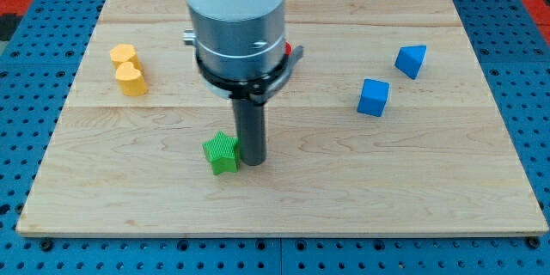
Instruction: Move the green star to the bottom side
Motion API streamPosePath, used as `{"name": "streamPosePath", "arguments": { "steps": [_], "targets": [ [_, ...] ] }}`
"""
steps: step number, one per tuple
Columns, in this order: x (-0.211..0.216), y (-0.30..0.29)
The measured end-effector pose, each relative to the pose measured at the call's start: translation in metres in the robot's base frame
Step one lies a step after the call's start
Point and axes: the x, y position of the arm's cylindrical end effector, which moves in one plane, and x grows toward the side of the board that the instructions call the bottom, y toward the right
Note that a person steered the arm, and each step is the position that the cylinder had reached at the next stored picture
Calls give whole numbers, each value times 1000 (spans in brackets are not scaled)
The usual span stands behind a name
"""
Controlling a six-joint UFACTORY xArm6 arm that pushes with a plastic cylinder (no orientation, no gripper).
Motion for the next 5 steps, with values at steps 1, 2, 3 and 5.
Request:
{"name": "streamPosePath", "arguments": {
  "steps": [1,2,3,5],
  "targets": [
    [-44,8],
    [-53,-30],
    [-15,-47],
    [-7,-73]
  ]
}}
